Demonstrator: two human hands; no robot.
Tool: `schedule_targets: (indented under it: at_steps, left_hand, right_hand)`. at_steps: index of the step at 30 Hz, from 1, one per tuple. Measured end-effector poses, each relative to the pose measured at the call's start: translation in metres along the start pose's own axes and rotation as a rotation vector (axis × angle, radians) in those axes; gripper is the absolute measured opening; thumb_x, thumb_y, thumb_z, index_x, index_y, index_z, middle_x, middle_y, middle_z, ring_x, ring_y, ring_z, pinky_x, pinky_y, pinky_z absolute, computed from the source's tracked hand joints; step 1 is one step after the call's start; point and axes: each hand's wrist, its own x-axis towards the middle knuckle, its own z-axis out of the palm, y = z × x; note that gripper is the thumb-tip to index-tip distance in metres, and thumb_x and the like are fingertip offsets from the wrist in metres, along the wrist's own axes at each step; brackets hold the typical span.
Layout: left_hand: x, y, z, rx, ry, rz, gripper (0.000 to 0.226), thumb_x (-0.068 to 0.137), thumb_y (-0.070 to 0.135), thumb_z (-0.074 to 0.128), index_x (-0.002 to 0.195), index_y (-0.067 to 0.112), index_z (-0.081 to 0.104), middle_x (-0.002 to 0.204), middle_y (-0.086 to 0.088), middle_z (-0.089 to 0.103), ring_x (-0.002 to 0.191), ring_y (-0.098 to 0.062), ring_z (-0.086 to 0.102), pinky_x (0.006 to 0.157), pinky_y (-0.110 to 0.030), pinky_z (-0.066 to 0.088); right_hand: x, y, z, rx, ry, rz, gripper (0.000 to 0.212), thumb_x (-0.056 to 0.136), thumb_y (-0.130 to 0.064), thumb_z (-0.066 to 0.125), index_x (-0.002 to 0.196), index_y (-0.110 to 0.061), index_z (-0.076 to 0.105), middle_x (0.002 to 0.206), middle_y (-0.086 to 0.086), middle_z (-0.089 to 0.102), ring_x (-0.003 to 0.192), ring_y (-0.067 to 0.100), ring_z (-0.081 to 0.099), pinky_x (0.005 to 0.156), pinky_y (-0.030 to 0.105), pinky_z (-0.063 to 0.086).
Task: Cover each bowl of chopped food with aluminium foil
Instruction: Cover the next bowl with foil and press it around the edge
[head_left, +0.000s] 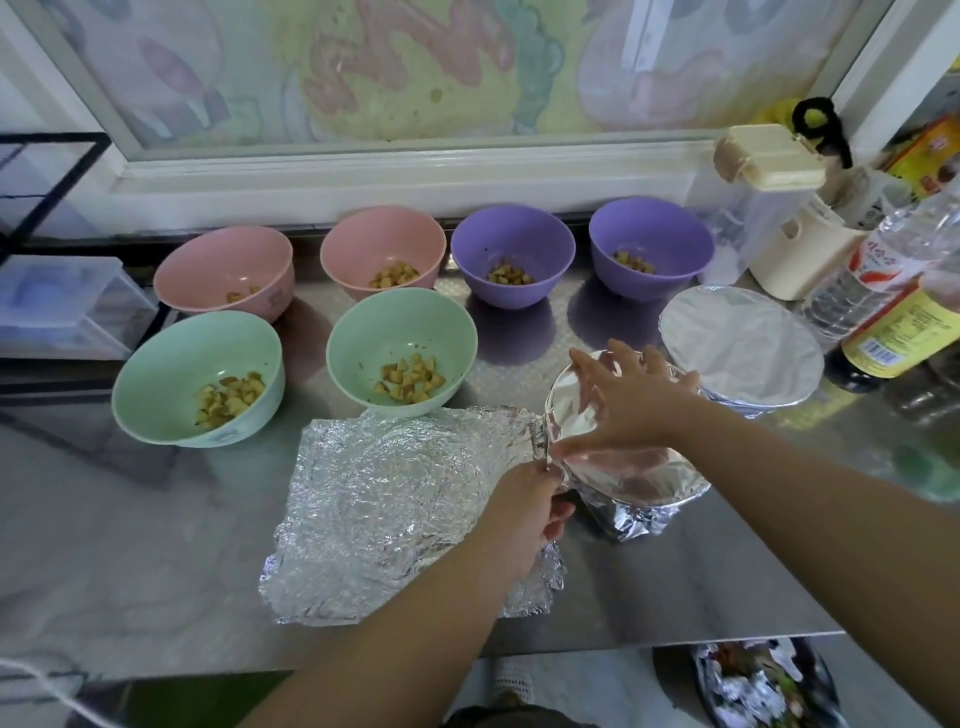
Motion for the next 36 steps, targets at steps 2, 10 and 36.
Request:
schedule_targets:
  at_steps: [2, 10, 36]
  left_hand:
    - [0.006, -0.004, 0.006, -0.169, 0.048, -0.061, 0.019, 0.101, 0.008, 0.051, 0.117, 0.007, 0.062, 0.089, -0.007, 0.062, 0.065, -0.010, 0.054, 0.048, -0.018, 0.040]
    - [0.021, -0.011, 0.019, 0.104, 0.214, 0.167, 0.010, 0.097, 0.007, 0.053, 0.104, 0.001, 0.057, 0.075, -0.007, 0.062, 0.049, -0.006, 0.057, 0.044, -0.021, 0.046]
    - [0.012, 0.053, -0.001, 0.225, -0.260, -0.002, 0.044, 0.088, -0.025, 0.032, 0.119, -0.001, 0.052, 0.126, -0.025, 0.061, 0.114, -0.038, 0.064, 0.099, -0.045, 0.054]
  right_hand:
    - [0.001, 0.001, 0.001, 0.001, 0.001, -0.004, 0.141, 0.039, -0.105, 0.053, 0.151, -0.054, -0.015, 0.168, -0.004, -0.016, 0.153, 0.042, -0.009, 0.109, 0.081, 0.010]
    - [0.000, 0.001, 0.002, -0.002, 0.008, -0.002, 0.139, 0.042, -0.104, 0.055, 0.152, -0.054, -0.015, 0.168, -0.006, -0.016, 0.153, 0.041, -0.009, 0.109, 0.081, 0.010]
    - [0.002, 0.000, 0.006, -0.022, 0.041, -0.009, 0.137, 0.047, -0.102, 0.055, 0.152, -0.052, -0.016, 0.168, -0.003, -0.015, 0.153, 0.042, -0.009, 0.109, 0.080, 0.011]
